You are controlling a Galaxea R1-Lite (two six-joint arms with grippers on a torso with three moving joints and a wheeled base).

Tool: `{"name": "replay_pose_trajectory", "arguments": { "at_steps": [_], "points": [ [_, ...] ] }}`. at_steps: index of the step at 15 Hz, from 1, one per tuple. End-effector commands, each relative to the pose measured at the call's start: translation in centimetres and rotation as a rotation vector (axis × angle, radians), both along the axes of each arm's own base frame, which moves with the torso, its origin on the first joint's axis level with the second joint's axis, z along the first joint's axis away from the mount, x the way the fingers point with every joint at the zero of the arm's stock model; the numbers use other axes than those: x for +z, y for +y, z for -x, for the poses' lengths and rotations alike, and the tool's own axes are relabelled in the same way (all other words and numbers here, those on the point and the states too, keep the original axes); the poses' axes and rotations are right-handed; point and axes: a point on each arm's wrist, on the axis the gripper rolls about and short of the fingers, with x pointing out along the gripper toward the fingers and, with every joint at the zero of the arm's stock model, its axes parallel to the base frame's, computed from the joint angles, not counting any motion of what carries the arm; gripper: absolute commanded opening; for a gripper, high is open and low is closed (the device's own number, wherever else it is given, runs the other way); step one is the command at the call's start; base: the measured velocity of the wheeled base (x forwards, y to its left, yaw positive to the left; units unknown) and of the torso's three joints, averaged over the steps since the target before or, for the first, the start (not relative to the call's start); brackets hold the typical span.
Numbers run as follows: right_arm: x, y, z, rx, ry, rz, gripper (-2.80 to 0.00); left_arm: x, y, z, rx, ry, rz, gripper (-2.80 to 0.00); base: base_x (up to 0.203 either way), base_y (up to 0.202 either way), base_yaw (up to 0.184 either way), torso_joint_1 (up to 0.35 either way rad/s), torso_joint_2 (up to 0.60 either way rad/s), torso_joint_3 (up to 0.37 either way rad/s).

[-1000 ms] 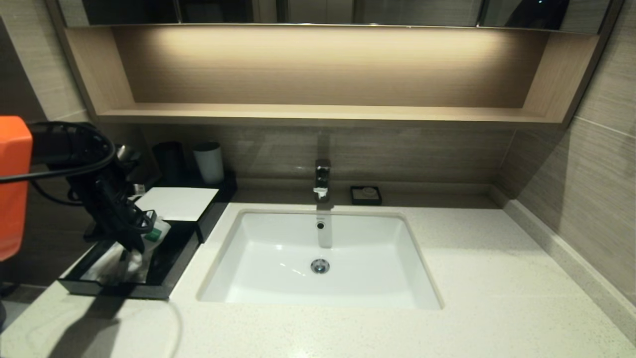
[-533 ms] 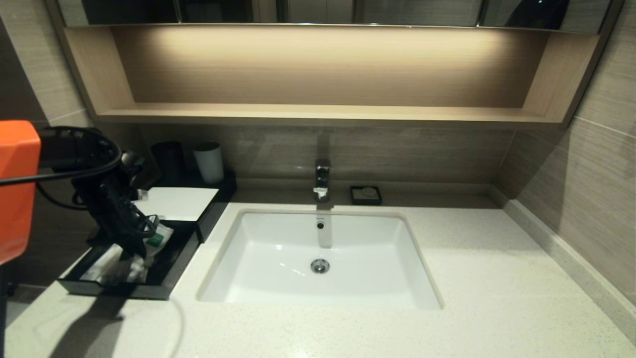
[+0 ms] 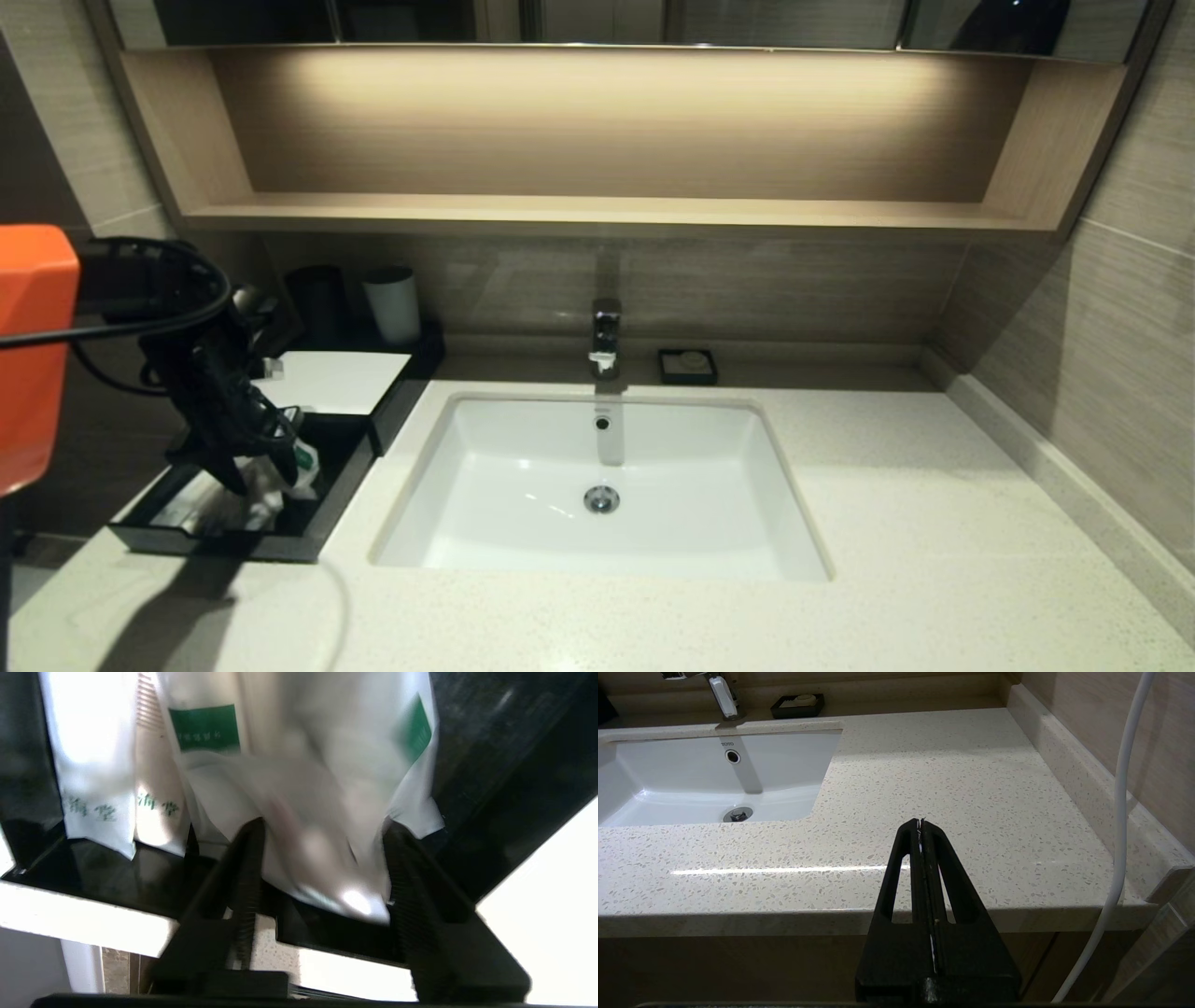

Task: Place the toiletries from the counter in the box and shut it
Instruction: Place the bathroom toiletry into the drawer, then close the drawer

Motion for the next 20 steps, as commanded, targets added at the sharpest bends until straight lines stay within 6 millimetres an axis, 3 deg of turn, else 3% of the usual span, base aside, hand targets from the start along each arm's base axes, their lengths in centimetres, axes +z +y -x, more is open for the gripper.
{"name": "replay_pose_trajectory", "arguments": {
  "at_steps": [1,10,11,12,16,20],
  "points": [
    [0.0,0.0,0.0,0.001,-0.001,0.0,-2.8,1.6,-0.1,0.7,0.002,-0.033,-0.008,0.0,0.0,0.0,0.0,0.0,0.0,0.0],
    [0.0,0.0,0.0,0.001,-0.001,0.0,-2.8,8.6,-0.4,5.1,0.002,-0.172,-0.035,0.0,0.0,0.0,0.0,0.0,0.0,0.0],
    [0.0,0.0,0.0,0.001,-0.001,0.0,-2.8,9.4,-0.4,5.9,0.007,-0.179,-0.036,-2.07,0.0,0.0,0.0,0.0,0.0,0.0],
    [0.0,0.0,0.0,-0.001,0.001,0.0,-2.8,9.7,-0.2,6.9,0.017,-0.134,-0.033,-2.8,0.0,0.0,0.0,0.0,0.0,0.0],
    [0.0,0.0,0.0,0.001,0.0,0.0,-2.8,10.9,1.7,10.7,0.073,0.003,-0.034,-2.8,0.0,0.0,0.0,0.0,0.0,0.0],
    [0.0,0.0,0.0,0.0,-0.001,0.0,-2.8,9.1,5.0,12.5,0.086,0.089,-0.033,-2.8,0.0,0.0,0.0,0.0,0.0,0.0]
  ]
}}
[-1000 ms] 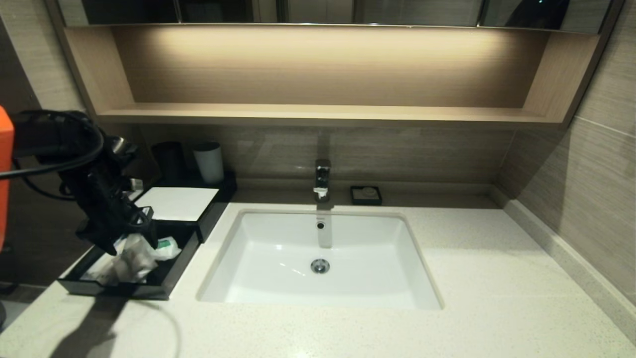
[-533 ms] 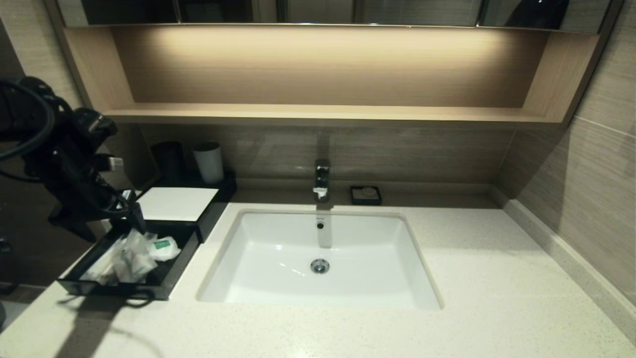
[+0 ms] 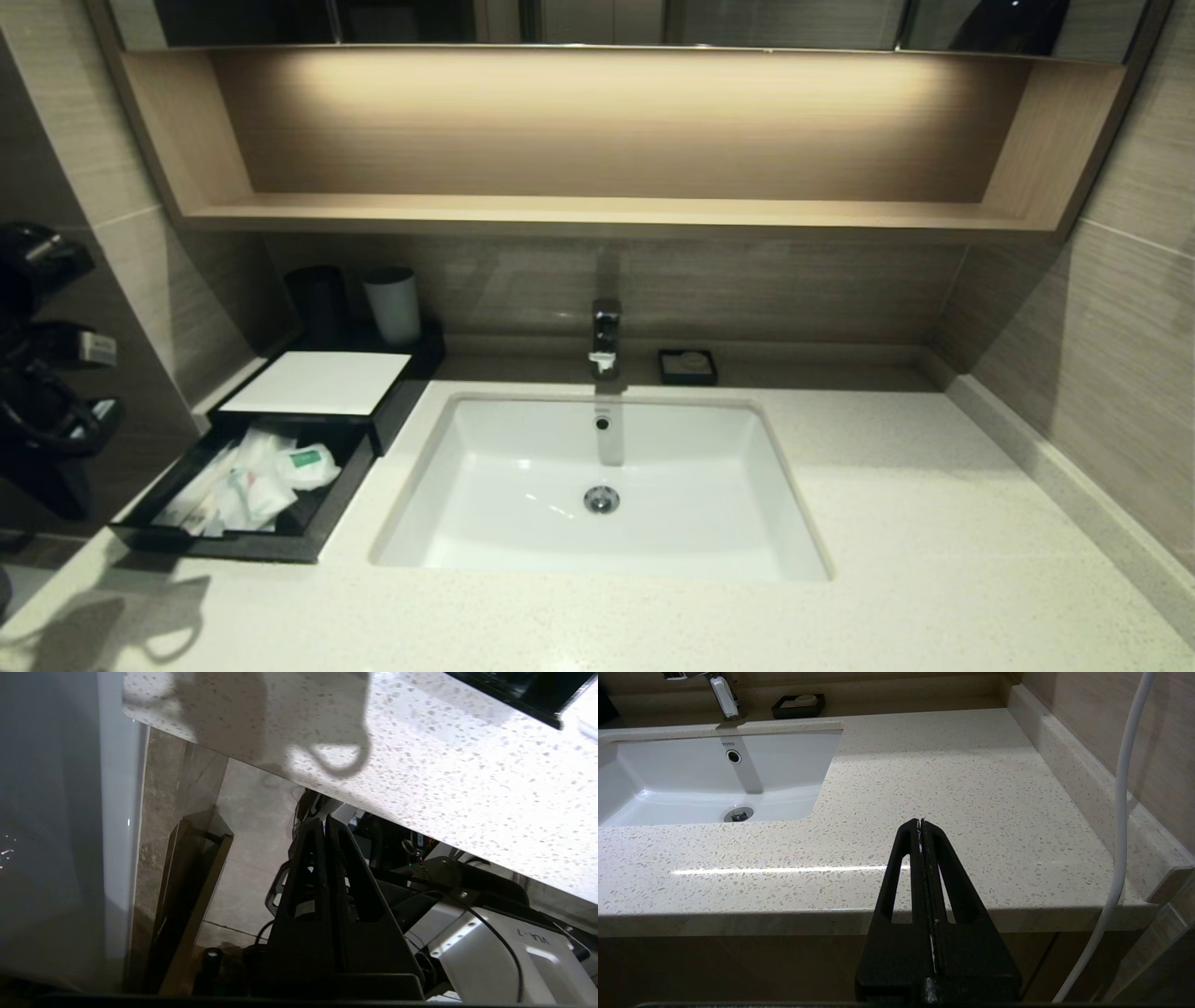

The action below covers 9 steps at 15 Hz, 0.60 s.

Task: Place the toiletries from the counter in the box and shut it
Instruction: Close the drawer

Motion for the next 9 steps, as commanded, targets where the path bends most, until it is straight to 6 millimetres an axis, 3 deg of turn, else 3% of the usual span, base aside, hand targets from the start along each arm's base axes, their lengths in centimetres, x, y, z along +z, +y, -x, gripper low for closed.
{"name": "replay_pose_trajectory", "arguments": {
  "at_steps": [1,5,9],
  "points": [
    [0.0,0.0,0.0,0.001,0.0,-0.001,-2.8,-1.1,2.0,0.6,0.014,0.013,-0.003,-2.8,0.0,0.0,0.0,0.0,0.0,0.0],
    [0.0,0.0,0.0,0.0,0.0,-0.001,-2.8,-6.6,6.1,-0.6,-0.071,-0.072,-0.058,-2.8,0.0,0.0,0.0,0.0,0.0,0.0],
    [0.0,0.0,0.0,0.001,0.0,-0.001,-2.8,-8.2,5.5,-1.1,-0.146,-0.129,0.031,-2.8,0.0,0.0,0.0,0.0,0.0,0.0]
  ]
}}
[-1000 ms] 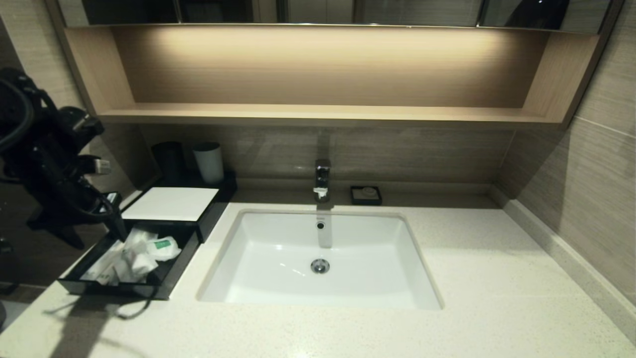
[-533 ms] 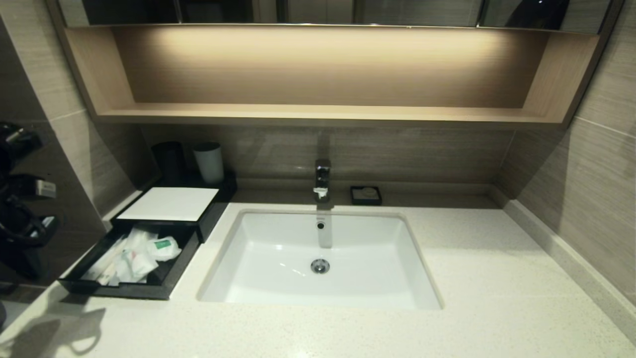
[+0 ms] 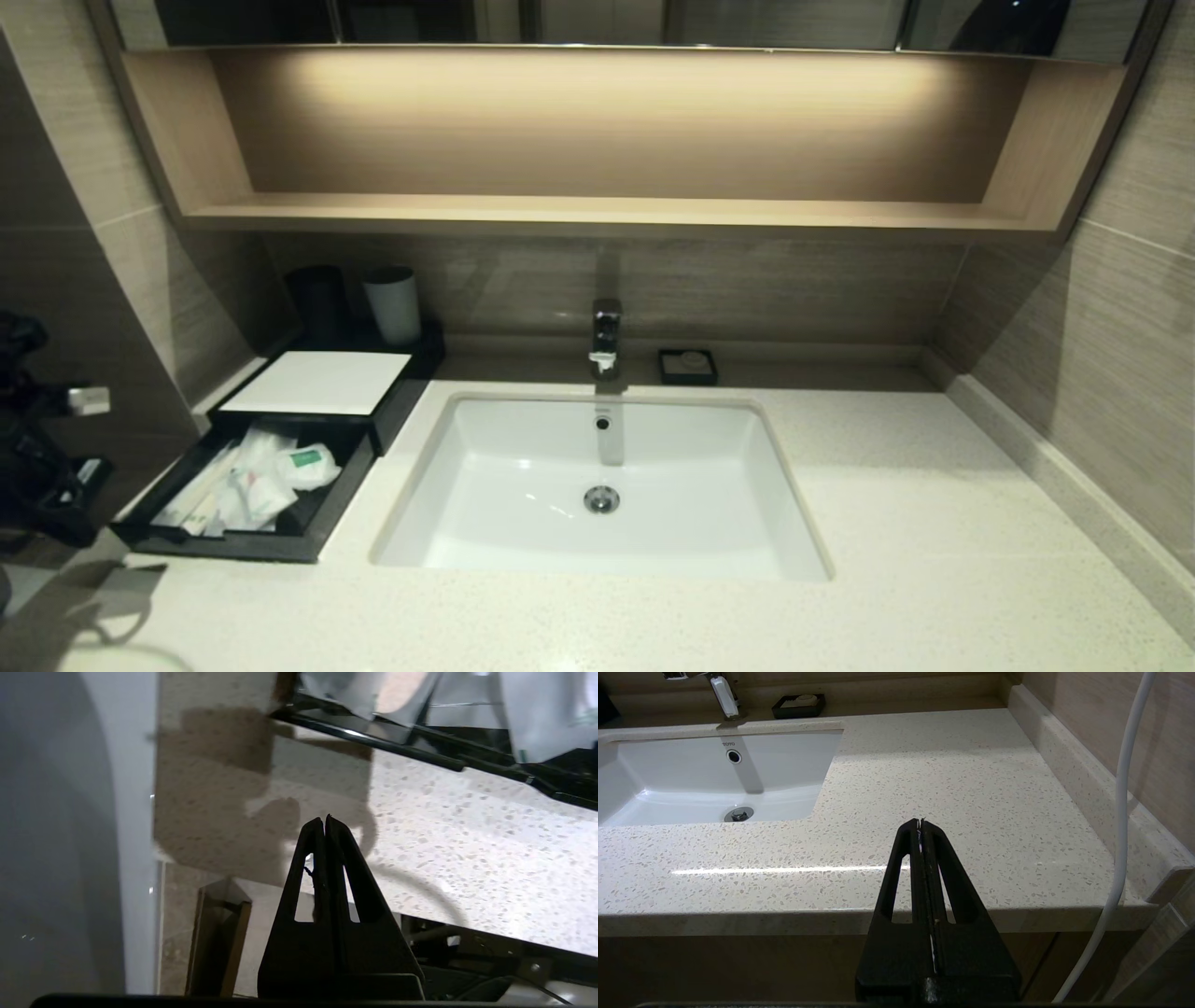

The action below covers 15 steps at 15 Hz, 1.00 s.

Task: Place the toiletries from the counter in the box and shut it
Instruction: Close the drawer

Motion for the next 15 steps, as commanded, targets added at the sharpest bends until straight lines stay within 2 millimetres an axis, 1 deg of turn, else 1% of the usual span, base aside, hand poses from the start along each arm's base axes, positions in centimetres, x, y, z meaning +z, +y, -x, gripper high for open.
{"name": "replay_pose_trajectory", "arguments": {
  "at_steps": [1,4,7,11,15],
  "points": [
    [0.0,0.0,0.0,0.001,-0.001,-0.001,-2.8,-0.8,-0.7,-0.3,-0.031,0.012,0.047,-2.8,0.0,0.0,0.0,0.0,0.0,0.0],
    [0.0,0.0,0.0,-0.001,0.0,-0.001,-2.8,-0.9,-1.1,-0.7,-0.047,-0.001,0.04,-2.8,0.0,0.0,0.0,0.0,0.0,0.0],
    [0.0,0.0,0.0,0.001,-0.001,-0.001,-2.8,-1.1,-1.5,-0.6,-0.057,0.014,0.043,-2.8,0.0,0.0,0.0,0.0,0.0,0.0],
    [0.0,0.0,0.0,0.001,0.0,-0.001,-2.8,-1.9,-1.6,-0.3,-0.052,0.059,0.032,-2.8,0.0,0.0,0.0,0.0,0.0,0.0],
    [0.0,0.0,0.0,0.001,-0.001,-0.001,-2.8,-3.0,-1.4,-0.7,-0.05,0.091,0.041,-2.8,0.0,0.0,0.0,0.0,0.0,0.0]
  ]
}}
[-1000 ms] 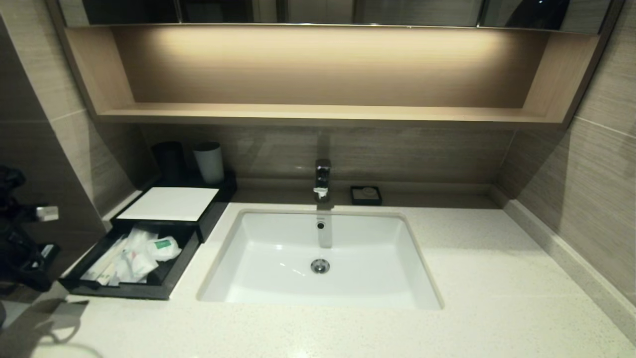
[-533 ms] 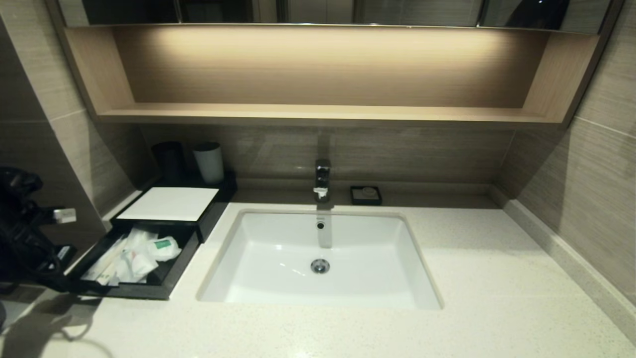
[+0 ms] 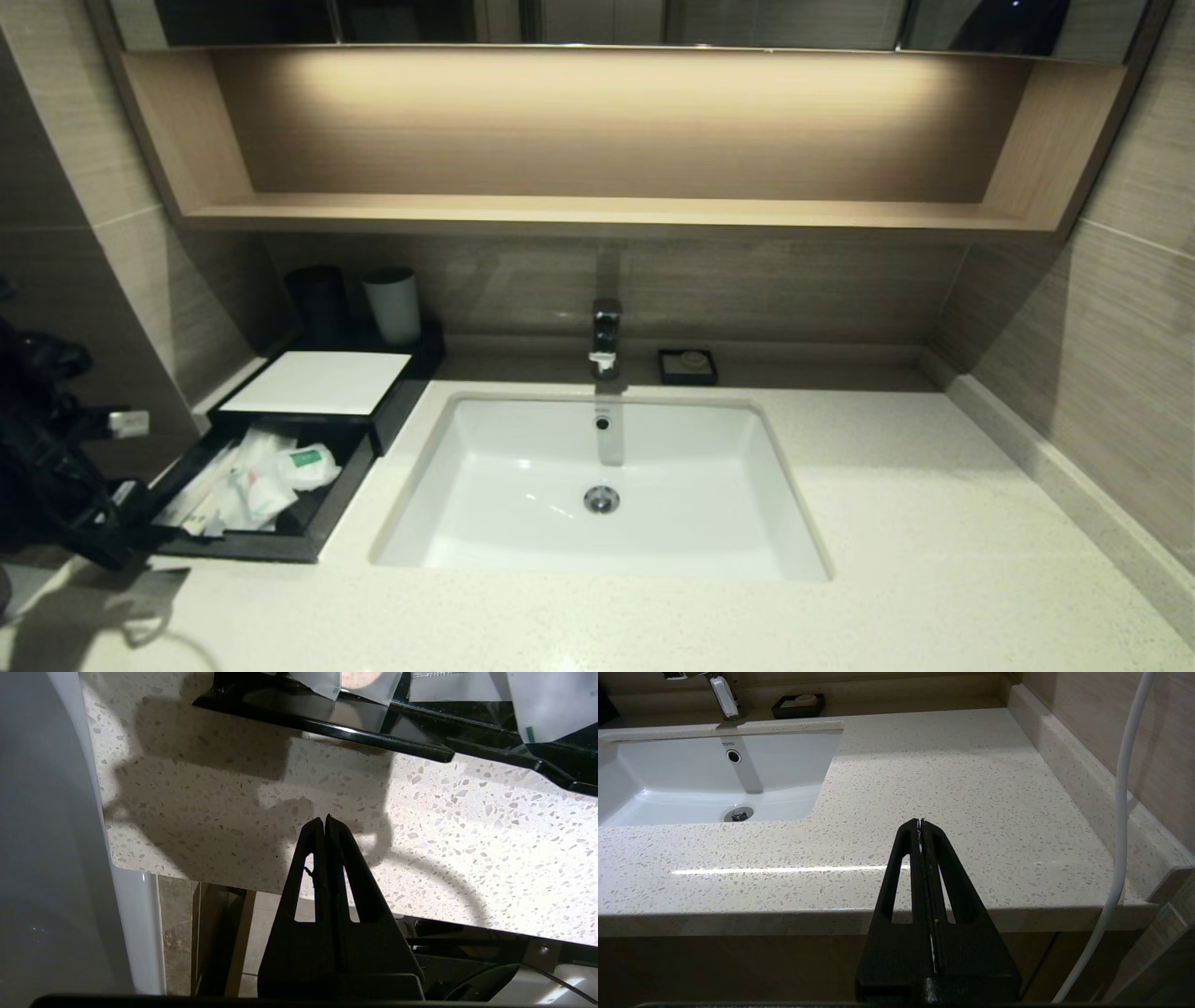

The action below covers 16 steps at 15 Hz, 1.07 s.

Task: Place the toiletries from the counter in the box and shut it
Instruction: Close the drawer

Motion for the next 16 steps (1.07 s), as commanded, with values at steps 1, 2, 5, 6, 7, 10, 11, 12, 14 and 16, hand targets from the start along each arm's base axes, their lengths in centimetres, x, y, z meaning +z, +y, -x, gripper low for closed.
{"name": "replay_pose_trajectory", "arguments": {
  "at_steps": [1,2,5,6,7,10,11,12,14,16],
  "points": [
    [0.0,0.0,0.0,0.001,0.001,0.0,-2.8,-1.2,0.2,-0.5,0.001,0.032,0.014,-2.8,0.0,0.0,0.0,0.0,0.0,0.0],
    [0.0,0.0,0.0,0.001,-0.001,0.0,-2.8,-1.6,0.4,-0.8,0.002,0.022,0.011,-2.8,0.0,0.0,0.0,0.0,0.0,0.0],
    [0.0,0.0,0.0,0.001,-0.001,0.0,-2.8,-3.0,1.0,-2.3,0.002,-0.037,-0.01,-2.8,0.0,0.0,0.0,0.0,0.0,0.0],
    [0.0,0.0,0.0,0.0,0.0,0.0,-2.8,-3.2,1.1,-3.0,0.001,-0.072,-0.026,-2.8,0.0,0.0,0.0,0.0,0.0,0.0],
    [0.0,0.0,0.0,0.0,-0.001,0.0,-2.8,-3.0,1.0,-3.4,0.004,-0.092,-0.035,-2.8,0.0,0.0,0.0,0.0,0.0,0.0],
    [0.0,0.0,0.0,0.001,-0.001,0.0,-2.8,-2.2,0.1,-4.4,-0.007,-0.134,-0.046,-2.8,0.0,0.0,0.0,0.0,0.0,0.0],
    [0.0,0.0,0.0,-0.001,0.0,0.0,-2.8,-1.9,-0.2,-4.9,-0.007,-0.15,-0.044,-2.8,0.0,0.0,0.0,0.0,0.0,0.0],
    [0.0,0.0,0.0,0.001,-0.001,0.0,-2.8,-1.8,-0.3,-5.1,-0.008,-0.166,-0.045,-2.8,0.0,0.0,0.0,0.0,0.0,0.0],
    [0.0,0.0,0.0,0.001,-0.001,0.0,-2.8,-1.4,-0.6,-5.8,-0.002,-0.223,-0.062,-2.8,0.0,0.0,0.0,0.0,0.0,0.0],
    [0.0,0.0,0.0,0.001,0.001,0.0,-2.8,-1.4,-0.4,-6.6,0.005,-0.29,-0.085,-2.8,0.0,0.0,0.0,0.0,0.0,0.0]
  ]
}}
